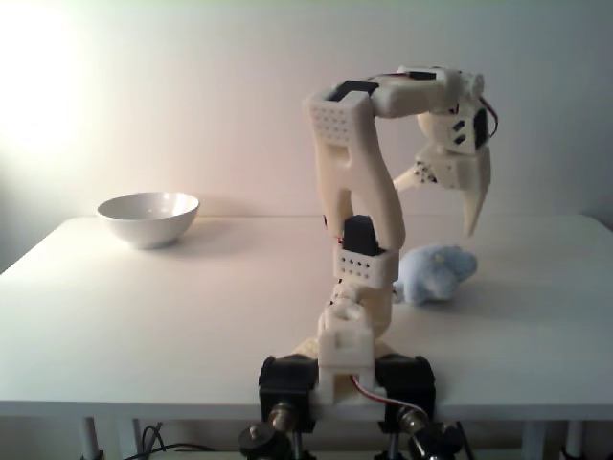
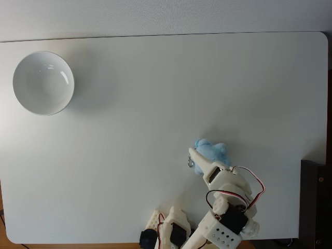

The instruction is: Grasp a skyblue doll and put it into the bowl.

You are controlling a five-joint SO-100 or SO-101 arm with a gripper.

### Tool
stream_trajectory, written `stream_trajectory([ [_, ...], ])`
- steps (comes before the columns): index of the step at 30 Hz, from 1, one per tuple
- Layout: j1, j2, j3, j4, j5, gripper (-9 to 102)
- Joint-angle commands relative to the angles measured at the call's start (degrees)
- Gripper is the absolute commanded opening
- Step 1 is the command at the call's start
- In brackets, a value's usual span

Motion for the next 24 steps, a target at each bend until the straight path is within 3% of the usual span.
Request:
stream_trajectory([
  [1, 0.09, -4.04, -1.49, 0.35, -0.18, 69],
  [20, -0.62, -15.91, -1.58, -0.44, -5.19, 70],
  [24, -0.44, -16.08, -1.58, -2.02, -5.27, 78],
])
